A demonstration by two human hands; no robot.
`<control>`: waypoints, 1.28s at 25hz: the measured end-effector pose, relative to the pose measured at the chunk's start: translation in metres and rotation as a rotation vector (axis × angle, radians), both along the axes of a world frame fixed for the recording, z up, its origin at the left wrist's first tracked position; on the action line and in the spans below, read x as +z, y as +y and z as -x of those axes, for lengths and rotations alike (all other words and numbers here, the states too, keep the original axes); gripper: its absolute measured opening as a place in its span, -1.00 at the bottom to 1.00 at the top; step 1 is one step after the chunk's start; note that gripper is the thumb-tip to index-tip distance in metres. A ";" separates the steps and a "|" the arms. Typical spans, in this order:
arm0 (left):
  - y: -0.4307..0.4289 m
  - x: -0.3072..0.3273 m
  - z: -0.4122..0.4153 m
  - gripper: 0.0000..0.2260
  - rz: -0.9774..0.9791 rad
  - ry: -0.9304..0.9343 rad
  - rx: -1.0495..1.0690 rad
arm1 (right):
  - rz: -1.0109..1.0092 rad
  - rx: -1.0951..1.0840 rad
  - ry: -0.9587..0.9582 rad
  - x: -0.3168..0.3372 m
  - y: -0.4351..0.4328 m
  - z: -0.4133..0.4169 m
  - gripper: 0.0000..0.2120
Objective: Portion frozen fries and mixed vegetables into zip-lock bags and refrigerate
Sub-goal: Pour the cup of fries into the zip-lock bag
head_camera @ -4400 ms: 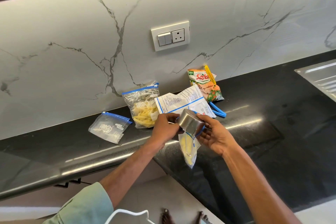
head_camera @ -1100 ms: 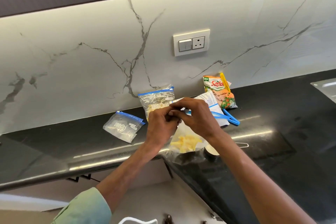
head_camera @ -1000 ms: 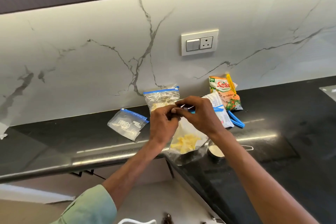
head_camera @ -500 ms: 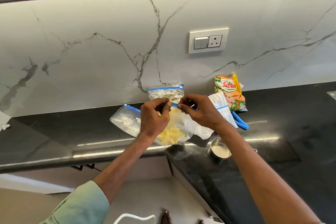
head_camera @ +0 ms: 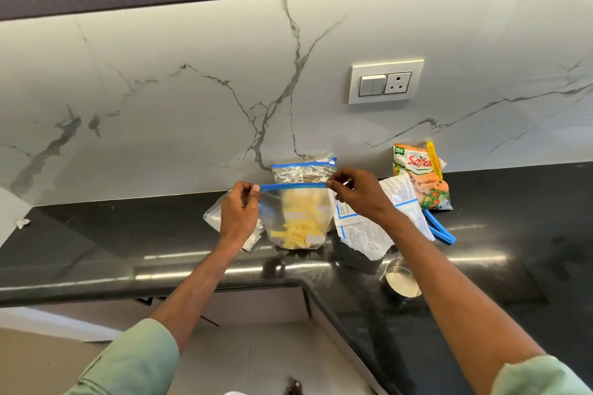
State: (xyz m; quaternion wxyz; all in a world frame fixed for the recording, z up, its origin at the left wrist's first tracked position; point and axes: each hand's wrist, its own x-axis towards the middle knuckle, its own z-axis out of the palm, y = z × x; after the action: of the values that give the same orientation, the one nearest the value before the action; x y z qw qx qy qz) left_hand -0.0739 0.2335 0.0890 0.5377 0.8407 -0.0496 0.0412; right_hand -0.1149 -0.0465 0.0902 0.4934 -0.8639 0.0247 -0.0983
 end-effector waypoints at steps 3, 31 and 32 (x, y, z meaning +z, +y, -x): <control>-0.006 -0.011 -0.004 -0.61 0.038 0.243 -0.143 | -0.001 -0.079 -0.013 -0.013 0.001 -0.019 -0.90; -0.062 -0.111 -0.011 -0.04 0.310 0.468 0.039 | -0.138 -0.061 0.294 -0.100 0.026 -0.020 -0.11; -0.061 -0.110 -0.018 0.07 0.266 0.456 0.018 | -0.133 -0.118 0.278 -0.099 0.032 -0.025 -0.13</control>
State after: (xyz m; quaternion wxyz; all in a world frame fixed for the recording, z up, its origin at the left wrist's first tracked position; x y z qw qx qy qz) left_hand -0.0563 0.1723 -0.0209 0.6402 0.7507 0.0862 -0.1385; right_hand -0.0896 -0.0145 -0.0087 0.5348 -0.8316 0.1498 -0.0045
